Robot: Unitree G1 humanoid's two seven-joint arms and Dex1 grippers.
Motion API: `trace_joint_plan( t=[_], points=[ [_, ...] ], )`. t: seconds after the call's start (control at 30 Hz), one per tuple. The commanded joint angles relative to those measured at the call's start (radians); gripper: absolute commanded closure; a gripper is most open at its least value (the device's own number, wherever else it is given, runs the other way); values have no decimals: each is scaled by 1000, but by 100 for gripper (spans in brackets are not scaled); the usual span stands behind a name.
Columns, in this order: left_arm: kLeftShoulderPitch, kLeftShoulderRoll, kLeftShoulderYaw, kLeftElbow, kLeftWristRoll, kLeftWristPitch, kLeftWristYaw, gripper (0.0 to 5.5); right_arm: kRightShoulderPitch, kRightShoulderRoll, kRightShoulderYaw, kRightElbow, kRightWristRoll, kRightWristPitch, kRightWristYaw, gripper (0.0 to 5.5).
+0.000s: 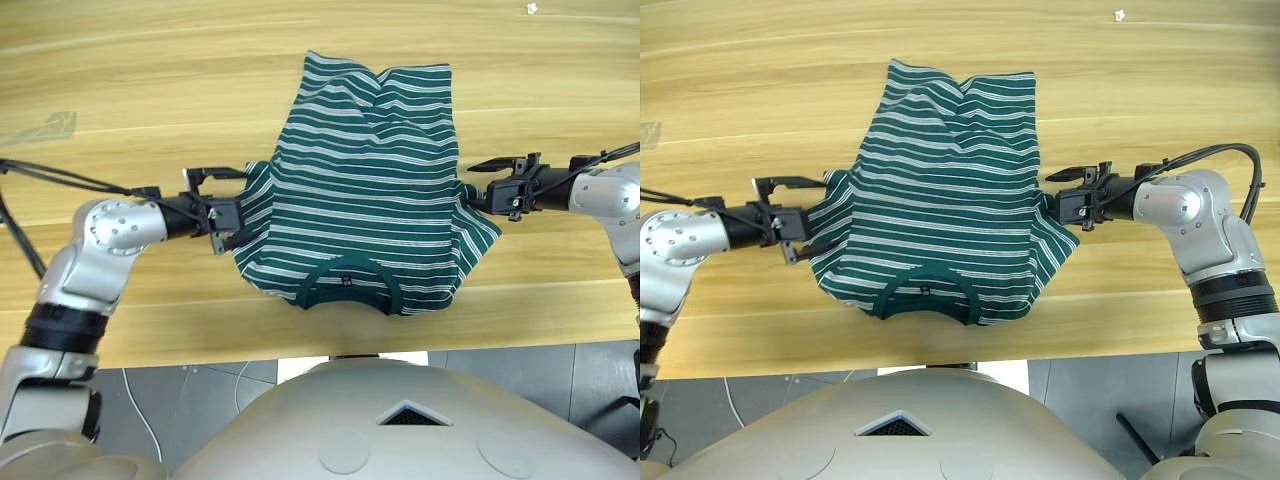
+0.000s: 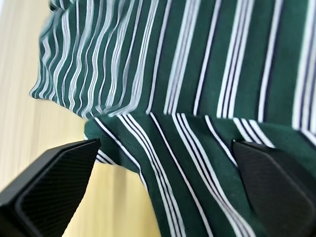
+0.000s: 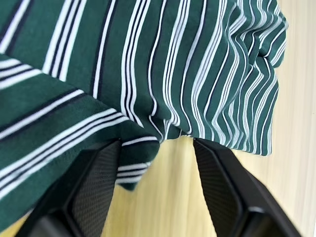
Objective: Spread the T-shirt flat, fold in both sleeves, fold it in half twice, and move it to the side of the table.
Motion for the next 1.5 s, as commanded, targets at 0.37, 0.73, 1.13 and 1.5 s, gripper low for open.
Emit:
trace_joint_plan(
  t=[0.37,0.73,1.13,1.5],
  points=[
    [198,-24,-59,-269,112,37,54,56,-41,30,-38,18,4,-34,-59,280],
    [121,110,132,-70,169,-16,107,56,-36,42,-51,19,9,-46,-91,280],
    [173,131,385,-118,222,73,285,56,-46,62,-98,18,27,-63,-169,280],
    [334,-118,504,-449,149,227,354,56,-58,153,-190,8,62,-71,-356,280]
  ],
)
